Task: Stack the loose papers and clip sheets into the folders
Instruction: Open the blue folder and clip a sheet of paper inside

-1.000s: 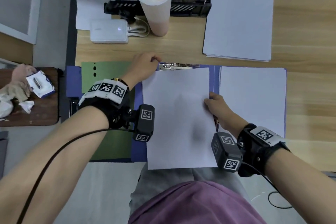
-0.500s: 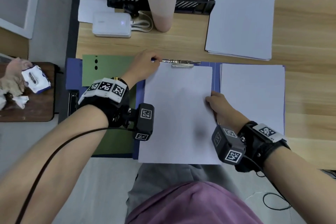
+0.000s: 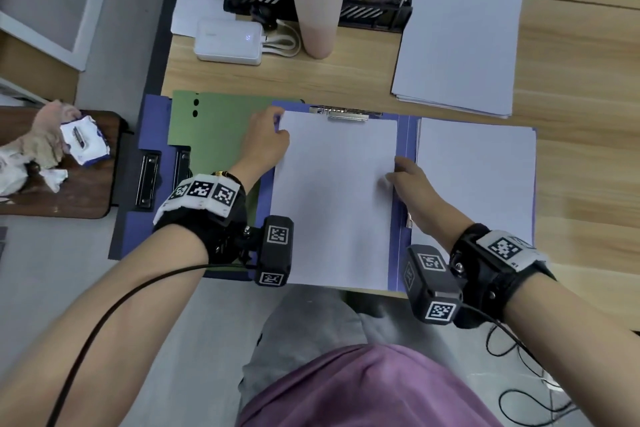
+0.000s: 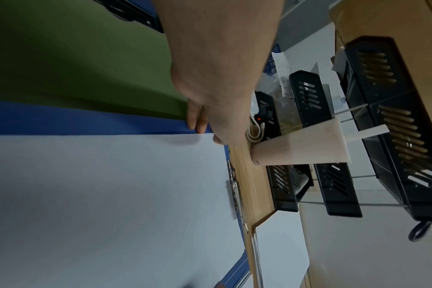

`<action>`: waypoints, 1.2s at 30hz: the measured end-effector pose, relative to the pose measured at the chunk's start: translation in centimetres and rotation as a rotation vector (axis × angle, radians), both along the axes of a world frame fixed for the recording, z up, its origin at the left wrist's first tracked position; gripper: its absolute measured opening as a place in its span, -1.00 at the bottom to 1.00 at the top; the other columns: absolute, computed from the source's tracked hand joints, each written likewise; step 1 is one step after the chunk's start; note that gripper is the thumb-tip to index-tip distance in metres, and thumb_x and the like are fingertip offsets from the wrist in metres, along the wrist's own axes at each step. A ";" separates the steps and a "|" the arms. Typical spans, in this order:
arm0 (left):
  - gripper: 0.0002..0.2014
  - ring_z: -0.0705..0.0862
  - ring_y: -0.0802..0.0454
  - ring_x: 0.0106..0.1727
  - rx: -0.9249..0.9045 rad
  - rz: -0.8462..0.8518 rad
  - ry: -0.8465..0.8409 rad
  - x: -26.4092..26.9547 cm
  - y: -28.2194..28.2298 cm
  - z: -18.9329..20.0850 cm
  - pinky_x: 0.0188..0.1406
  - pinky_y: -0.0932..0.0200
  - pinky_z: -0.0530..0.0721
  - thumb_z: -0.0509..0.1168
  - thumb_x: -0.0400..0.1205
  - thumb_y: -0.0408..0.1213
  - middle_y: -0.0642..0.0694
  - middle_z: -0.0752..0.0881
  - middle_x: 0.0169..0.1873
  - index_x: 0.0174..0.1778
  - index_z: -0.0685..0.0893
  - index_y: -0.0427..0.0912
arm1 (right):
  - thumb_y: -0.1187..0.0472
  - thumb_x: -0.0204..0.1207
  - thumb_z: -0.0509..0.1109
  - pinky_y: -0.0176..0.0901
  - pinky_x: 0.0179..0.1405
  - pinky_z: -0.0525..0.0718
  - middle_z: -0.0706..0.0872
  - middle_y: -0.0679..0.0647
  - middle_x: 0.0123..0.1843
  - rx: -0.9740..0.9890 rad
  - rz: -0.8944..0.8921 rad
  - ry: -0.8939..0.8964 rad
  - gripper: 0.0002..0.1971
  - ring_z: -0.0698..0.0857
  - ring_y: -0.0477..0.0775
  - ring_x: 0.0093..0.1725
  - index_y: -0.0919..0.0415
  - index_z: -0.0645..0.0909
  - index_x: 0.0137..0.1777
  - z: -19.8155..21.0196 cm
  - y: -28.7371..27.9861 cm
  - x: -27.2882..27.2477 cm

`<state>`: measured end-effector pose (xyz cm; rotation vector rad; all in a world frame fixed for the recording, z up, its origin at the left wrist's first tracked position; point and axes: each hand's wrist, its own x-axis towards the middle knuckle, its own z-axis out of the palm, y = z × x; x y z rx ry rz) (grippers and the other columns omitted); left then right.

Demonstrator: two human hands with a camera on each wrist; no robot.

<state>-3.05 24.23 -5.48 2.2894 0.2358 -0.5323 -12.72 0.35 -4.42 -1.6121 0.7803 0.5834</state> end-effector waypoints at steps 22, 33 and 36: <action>-0.53 0.57 -0.17 0.33 0.177 -0.405 -0.115 1.5 -15.8 1.7 0.28 -0.08 0.55 0.14 0.61 -0.33 -0.13 0.63 0.33 0.47 0.53 -0.05 | 0.43 0.64 0.10 -0.19 -0.32 0.64 0.59 0.11 -0.28 0.090 -0.223 0.024 -0.77 0.56 0.07 -0.36 0.23 0.58 0.08 -0.8 -12.4 -1.3; -0.70 0.63 -0.12 0.15 0.383 -0.419 -0.023 2.2 -17.3 0.3 0.11 0.05 0.59 0.25 0.60 -0.22 -0.11 0.70 0.14 0.25 0.60 -0.17 | 0.10 0.68 0.22 -0.21 -0.54 0.62 0.74 0.10 -0.45 0.258 -0.139 0.155 -0.65 0.71 0.10 -0.53 0.24 0.65 -0.27 -3.0 -12.0 5.1; -0.79 0.64 -0.08 0.02 0.361 -0.388 0.029 2.7 -16.8 0.2 -0.05 0.11 0.59 0.28 0.60 -0.20 -0.06 0.71 -0.03 0.11 0.65 -0.16 | -0.01 0.66 0.25 -0.30 -0.62 0.59 0.76 0.05 -0.51 0.234 -0.193 0.176 -0.59 0.76 0.08 -0.54 0.24 0.66 -0.31 -3.4 -11.7 5.7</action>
